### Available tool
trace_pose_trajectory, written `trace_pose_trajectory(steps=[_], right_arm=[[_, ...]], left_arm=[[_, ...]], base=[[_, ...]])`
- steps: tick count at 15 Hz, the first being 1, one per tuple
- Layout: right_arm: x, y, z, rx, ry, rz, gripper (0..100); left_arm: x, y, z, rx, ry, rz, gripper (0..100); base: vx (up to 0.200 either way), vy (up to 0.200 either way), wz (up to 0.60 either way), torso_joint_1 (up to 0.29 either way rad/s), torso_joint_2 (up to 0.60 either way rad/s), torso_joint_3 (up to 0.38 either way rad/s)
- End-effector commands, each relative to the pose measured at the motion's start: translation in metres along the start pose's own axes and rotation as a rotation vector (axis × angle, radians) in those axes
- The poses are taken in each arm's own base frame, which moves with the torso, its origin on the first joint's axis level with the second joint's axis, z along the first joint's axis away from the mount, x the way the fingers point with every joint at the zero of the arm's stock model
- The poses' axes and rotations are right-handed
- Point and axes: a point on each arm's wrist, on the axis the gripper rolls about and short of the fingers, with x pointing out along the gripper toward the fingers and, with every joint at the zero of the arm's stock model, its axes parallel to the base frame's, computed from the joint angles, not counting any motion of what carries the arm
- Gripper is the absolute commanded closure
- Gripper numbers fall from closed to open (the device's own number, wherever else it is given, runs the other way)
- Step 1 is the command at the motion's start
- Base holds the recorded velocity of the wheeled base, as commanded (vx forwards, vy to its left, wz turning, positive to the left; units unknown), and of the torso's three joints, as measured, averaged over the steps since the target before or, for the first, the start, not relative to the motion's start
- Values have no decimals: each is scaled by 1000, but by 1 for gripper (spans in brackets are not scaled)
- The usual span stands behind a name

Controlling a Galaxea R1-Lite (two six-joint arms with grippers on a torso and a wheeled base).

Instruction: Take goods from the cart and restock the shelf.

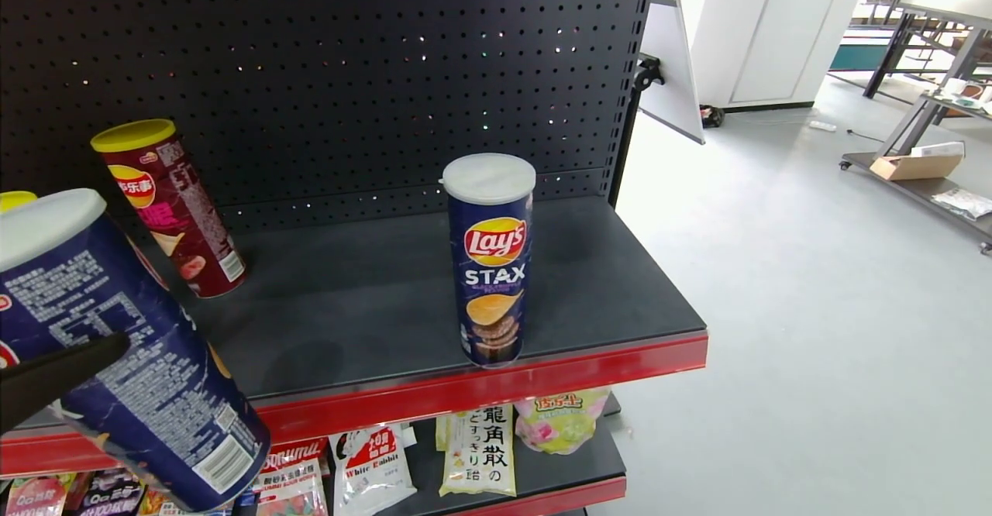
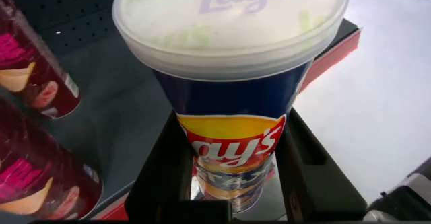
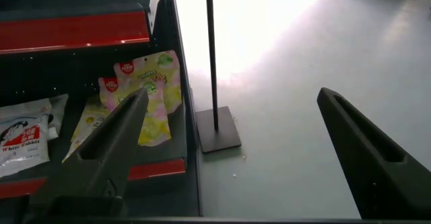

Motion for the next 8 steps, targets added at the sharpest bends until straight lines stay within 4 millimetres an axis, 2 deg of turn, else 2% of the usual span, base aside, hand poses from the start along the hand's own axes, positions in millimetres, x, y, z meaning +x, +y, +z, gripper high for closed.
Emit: trace_pose_trajectory(steps=[1, 4, 6, 7, 8], right_arm=[[0, 0, 0, -1, 1, 1, 0], [0, 0, 0, -1, 1, 1, 0], [0, 0, 0, -1, 1, 1, 0], [0, 0, 0, -1, 1, 1, 0], [0, 0, 0, -1, 1, 1, 0]], left_arm=[[11, 5, 4, -5, 17, -6, 100], [36, 17, 18, 20, 16, 0, 100], [70, 33, 34, 50, 12, 25, 100], [70, 33, 34, 50, 12, 25, 100], [101, 41, 38, 51, 35, 32, 100]], base=[[0, 0, 0, 0, 0, 0], [0, 0, 0, 0, 0, 0], [0, 0, 0, 0, 0, 0], [0, 0, 0, 0, 0, 0], [0, 0, 0, 0, 0, 0]])
